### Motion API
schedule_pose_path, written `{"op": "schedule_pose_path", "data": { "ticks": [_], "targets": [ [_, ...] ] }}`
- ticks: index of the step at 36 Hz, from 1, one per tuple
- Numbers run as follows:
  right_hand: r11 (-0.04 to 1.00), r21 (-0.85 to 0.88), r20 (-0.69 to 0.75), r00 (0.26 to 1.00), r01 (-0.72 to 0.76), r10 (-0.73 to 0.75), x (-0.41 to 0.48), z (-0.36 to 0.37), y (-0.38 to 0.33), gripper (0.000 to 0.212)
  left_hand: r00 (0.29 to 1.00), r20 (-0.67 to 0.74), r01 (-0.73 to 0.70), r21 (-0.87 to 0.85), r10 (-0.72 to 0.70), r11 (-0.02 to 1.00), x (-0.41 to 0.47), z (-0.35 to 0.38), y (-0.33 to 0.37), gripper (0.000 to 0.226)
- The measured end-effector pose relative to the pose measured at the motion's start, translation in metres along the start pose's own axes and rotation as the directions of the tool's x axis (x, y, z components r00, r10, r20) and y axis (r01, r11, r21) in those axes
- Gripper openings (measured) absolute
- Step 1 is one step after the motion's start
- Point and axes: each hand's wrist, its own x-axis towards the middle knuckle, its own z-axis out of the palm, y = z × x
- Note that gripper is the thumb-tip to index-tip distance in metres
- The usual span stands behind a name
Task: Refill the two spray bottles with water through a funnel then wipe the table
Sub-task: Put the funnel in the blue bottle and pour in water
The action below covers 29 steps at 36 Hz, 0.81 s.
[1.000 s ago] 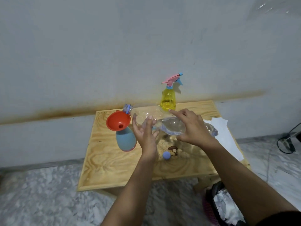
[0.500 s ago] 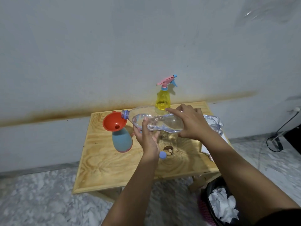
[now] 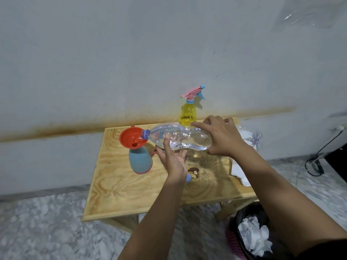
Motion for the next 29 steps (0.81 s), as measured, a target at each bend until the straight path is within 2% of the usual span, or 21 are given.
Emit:
{"op": "schedule_pose_path", "data": {
  "ticks": [16,25,29],
  "targets": [
    [1.0,0.005,-0.019,1.0,0.004,-0.004,0.0,-0.003,-0.001,0.086,1.0,0.018,-0.002,-0.006,0.002,1.0,-0.002,0.001,0.003,0.059],
    [0.997,0.07,-0.019,1.0,-0.021,0.022,-0.006,0.005,0.003,0.088,0.999,0.036,-0.036,0.068,0.034,0.997,-0.002,-0.001,0.005,0.068],
    [0.992,0.119,-0.035,0.999,-0.033,0.037,-0.009,0.013,0.003,0.089,0.995,0.073,-0.074,0.097,0.067,0.992,-0.006,0.001,0.01,0.054]
  ]
}}
